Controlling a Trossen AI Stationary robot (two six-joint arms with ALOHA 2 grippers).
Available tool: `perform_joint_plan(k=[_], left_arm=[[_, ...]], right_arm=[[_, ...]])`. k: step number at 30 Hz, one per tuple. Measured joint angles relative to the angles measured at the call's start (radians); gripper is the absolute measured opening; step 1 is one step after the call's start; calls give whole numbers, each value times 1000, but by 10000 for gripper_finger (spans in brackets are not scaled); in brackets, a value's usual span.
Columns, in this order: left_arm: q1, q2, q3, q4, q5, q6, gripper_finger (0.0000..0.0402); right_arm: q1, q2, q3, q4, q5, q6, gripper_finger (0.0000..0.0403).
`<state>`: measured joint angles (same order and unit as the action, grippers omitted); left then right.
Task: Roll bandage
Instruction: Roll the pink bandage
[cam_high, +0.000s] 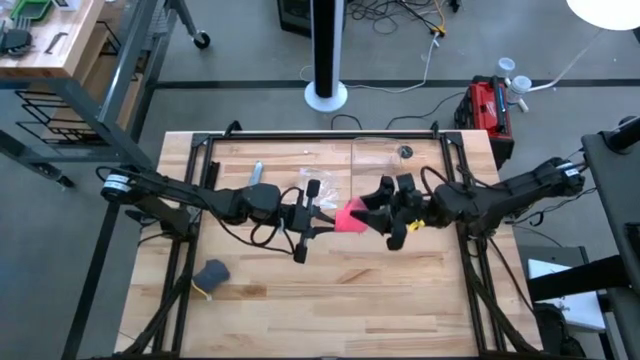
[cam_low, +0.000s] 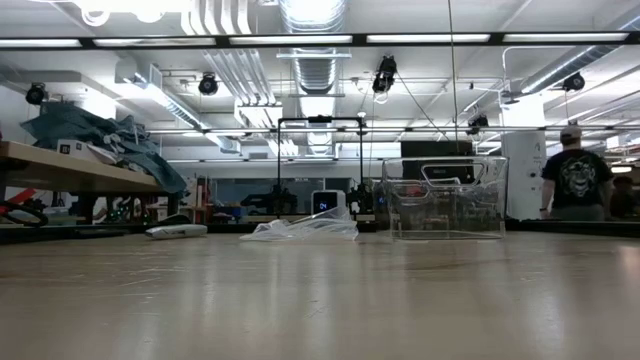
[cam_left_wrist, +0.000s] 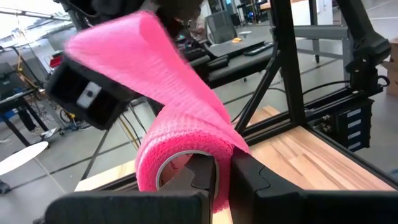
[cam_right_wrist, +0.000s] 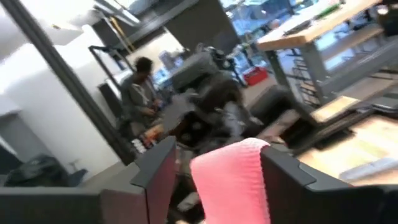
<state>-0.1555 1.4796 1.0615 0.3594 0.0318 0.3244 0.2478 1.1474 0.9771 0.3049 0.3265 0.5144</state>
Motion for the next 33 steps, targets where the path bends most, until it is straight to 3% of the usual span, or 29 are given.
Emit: perform_joint_plan(k=[11,19,22,27,33], left_arm=[[-2,3,-3,-16,58,-5,11],[-1,-2,-2,5,65,-18,11],[-1,-5,-2,16,66,-19,11],[-7,-21,-2,25,65,-23,11],[-39,-46,1,66,14,13,11]], right_arm=[[-185,-21,48,-118,-30,8,190],[-297,-20,136,-408,-54,-114,190],[-299,-22,124,-447,-100,-195,190],[-238,-50,41,-450,-320,-325,188],[-135,-52,-123,-423,-323,-303,171]])
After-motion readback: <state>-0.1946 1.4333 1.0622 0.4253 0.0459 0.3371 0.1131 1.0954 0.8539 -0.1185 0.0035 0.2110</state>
